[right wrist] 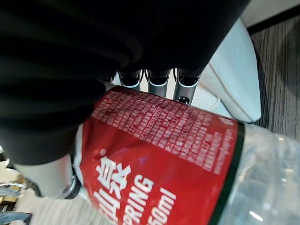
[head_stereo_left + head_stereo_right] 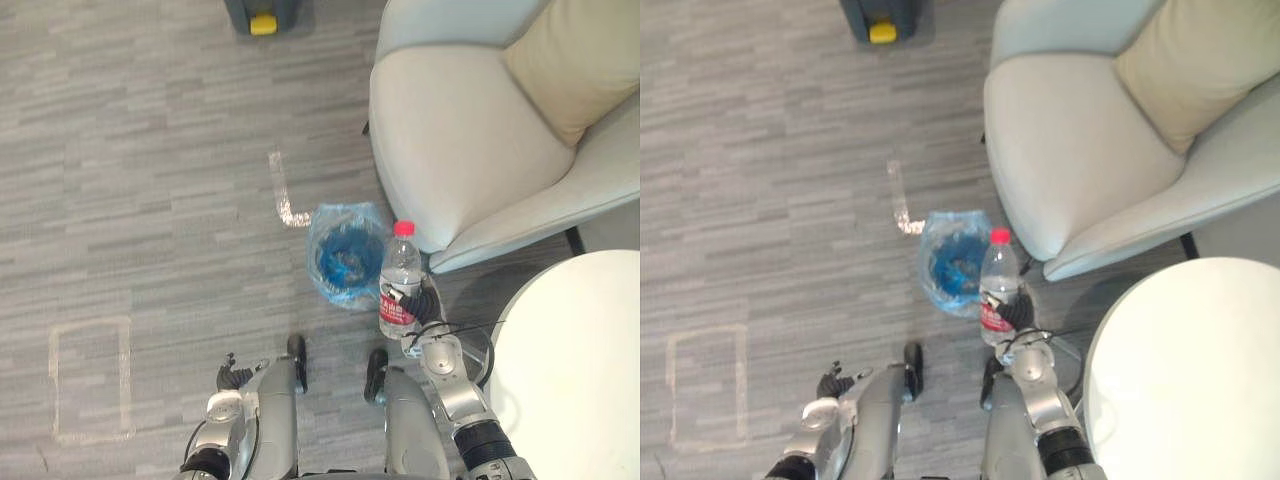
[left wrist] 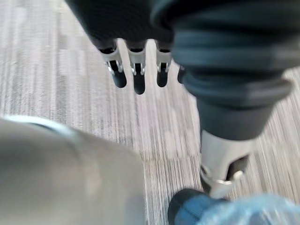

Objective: Gather rubbish on tea table into small bin, then transfer packed bag to large trash can.

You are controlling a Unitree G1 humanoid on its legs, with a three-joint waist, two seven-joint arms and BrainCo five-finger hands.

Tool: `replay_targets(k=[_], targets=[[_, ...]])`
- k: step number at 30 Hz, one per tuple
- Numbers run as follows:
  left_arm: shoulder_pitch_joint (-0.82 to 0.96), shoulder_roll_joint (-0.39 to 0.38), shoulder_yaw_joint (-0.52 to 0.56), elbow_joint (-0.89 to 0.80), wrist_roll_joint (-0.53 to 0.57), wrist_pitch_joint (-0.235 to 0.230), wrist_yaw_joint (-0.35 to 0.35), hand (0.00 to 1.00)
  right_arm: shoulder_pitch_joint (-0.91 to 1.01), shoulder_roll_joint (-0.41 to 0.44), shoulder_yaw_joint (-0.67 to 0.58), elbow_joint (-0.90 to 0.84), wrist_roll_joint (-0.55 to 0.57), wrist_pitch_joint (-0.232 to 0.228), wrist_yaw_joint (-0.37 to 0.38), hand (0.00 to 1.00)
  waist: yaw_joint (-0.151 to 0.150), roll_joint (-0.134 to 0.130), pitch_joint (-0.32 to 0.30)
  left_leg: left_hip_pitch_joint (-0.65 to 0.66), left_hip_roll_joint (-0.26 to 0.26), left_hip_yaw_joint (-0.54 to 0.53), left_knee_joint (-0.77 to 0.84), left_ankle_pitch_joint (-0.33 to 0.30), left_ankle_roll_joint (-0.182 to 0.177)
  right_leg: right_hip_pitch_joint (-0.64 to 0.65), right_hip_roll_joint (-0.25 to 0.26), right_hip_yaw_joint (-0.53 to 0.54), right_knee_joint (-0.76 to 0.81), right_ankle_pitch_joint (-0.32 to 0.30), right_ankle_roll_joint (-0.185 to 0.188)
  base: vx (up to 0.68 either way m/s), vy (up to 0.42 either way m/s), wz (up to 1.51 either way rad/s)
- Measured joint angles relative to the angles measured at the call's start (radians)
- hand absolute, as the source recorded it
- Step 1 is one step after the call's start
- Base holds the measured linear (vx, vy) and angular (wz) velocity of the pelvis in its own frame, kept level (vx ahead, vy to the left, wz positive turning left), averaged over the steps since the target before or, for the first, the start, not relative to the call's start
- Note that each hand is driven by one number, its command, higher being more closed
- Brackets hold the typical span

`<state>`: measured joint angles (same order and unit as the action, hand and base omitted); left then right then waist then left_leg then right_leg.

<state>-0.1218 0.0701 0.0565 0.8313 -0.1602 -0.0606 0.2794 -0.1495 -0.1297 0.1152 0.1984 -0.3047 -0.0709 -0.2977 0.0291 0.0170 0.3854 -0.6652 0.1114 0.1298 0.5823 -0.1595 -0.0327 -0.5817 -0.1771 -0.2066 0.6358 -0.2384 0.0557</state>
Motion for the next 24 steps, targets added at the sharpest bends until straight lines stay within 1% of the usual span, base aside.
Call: replay_targets(k=[3,4,5,7,9,11,12,13,15,16,20,21,24], targets=[[-0.029,-0.007,0.014,-0.042,-0.003,0.0,0.006,0.0,-0.062,-0.01,0.007,-0.03,0.003,0.001,-0.021,1.0,0.008,-0.004,0.013,-0.081,0.002,0.008,0.002,0.028,-0.003,-0.088,-0.02,-0.012,0.042,-0.001,-0.002,-0.14,-0.048,0.32],[-0.038,-0.012,0.026,-0.071,-0.017,-0.001,0.009,0.0,-0.109,-0.021,0.009,-0.03,0.013,0.002,-0.029,1.0,0.016,-0.004,0.019,-0.125,0.002,0.007,0.014,0.038,-0.002,-0.131,-0.029,-0.021,0.065,-0.003,-0.005,-0.09,-0.028,0.15],[-0.043,-0.013,0.028,-0.078,-0.021,-0.001,0.011,0.0,-0.124,-0.026,0.01,-0.03,0.018,0.002,-0.029,1.0,0.019,-0.004,0.02,-0.141,0.002,0.006,0.017,0.041,-0.002,-0.146,-0.032,-0.023,0.071,-0.003,-0.005,-0.1,-0.024,0.19],[-0.074,-0.019,0.034,-0.112,-0.039,-0.002,0.015,0.0,-0.21,-0.048,0.01,-0.029,0.033,0.003,-0.04,1.0,0.027,-0.004,0.021,-0.225,0.001,0.004,0.016,0.071,0.003,-0.227,-0.046,-0.038,0.095,0.0,-0.01,-0.05,-0.009,0.25],[-0.103,-0.03,0.033,-0.136,-0.043,-0.005,0.018,0.0,-0.291,-0.077,0.01,-0.025,0.036,0.004,-0.051,1.0,0.032,-0.004,0.029,-0.28,-0.001,0.009,0.013,0.095,0.012,-0.284,-0.056,-0.045,0.114,0.005,-0.019,-0.03,-0.006,0.26],[-0.124,-0.035,0.033,-0.157,-0.062,-0.017,0.022,0.0,-0.366,-0.094,0.009,-0.02,0.041,0.008,-0.065,1.0,0.034,-0.006,0.051,-0.307,-0.005,0.013,0.012,0.111,0.015,-0.315,-0.066,-0.045,0.127,0.01,-0.027,-0.01,-0.003,0.15],[-0.136,-0.037,0.032,-0.168,-0.076,-0.021,0.023,0.0,-0.423,-0.109,0.01,-0.009,0.044,0.009,-0.075,1.0,0.036,-0.005,0.052,-0.341,-0.01,0.011,0.011,0.12,0.017,-0.351,-0.071,-0.047,0.139,0.01,-0.028,-0.01,-0.005,0.18],[-0.154,-0.039,0.032,-0.174,-0.08,-0.023,0.025,0.0,-0.488,-0.124,0.009,0.025,0.05,0.011,-0.079,1.0,0.035,-0.006,0.056,-0.374,-0.017,0.005,0.01,0.13,0.025,-0.385,-0.077,-0.047,0.152,0.009,-0.029,-0.01,-0.008,0.2],[-0.191,-0.041,0.031,-0.176,-0.083,-0.024,0.028,0.0,-0.57,-0.156,0.007,0.085,0.071,0.012,-0.091,1.0,0.036,-0.005,0.064,-0.421,-0.027,-0.007,0.01,0.142,0.026,-0.43,-0.088,-0.056,0.174,0.004,-0.034,-0.01,-0.025,0.31],[-0.213,-0.041,0.031,-0.18,-0.092,-0.027,0.028,0.0,-0.613,-0.174,0.006,0.118,0.074,0.015,-0.099,1.0,0.037,-0.004,0.084,-0.437,-0.032,-0.018,0.013,0.154,0.033,-0.442,-0.09,-0.057,0.188,-0.002,-0.037,0.0,-0.033,0.34],[-0.251,-0.039,0.014,-0.203,-0.11,-0.055,0.029,0.0,-0.698,-0.208,0.005,0.181,0.082,0.025,-0.113,1.0,0.041,-0.006,0.097,-0.509,-0.048,-0.041,0.017,0.169,0.025,-0.515,-0.104,-0.056,0.234,-0.025,-0.037,-0.01,-0.043,0.32],[-0.26,-0.037,0.008,-0.215,-0.113,-0.061,0.029,0.0,-0.731,-0.218,0.007,0.211,0.088,0.026,-0.114,1.0,0.046,-0.006,0.098,-0.533,-0.051,-0.043,0.021,0.171,0.022,-0.542,-0.108,-0.055,0.248,-0.033,-0.044,-0.02,-0.048,0.14],[-0.27,-0.031,-0.001,-0.241,-0.119,-0.066,0.031,0.0,-0.782,-0.238,0.003,0.263,0.112,0.033,-0.118,1.0,0.052,-0.006,0.098,-0.58,-0.053,-0.053,0.028,0.176,0.013,-0.591,-0.113,-0.06,0.273,-0.042,-0.051,-0.02,-0.027,0.11]])
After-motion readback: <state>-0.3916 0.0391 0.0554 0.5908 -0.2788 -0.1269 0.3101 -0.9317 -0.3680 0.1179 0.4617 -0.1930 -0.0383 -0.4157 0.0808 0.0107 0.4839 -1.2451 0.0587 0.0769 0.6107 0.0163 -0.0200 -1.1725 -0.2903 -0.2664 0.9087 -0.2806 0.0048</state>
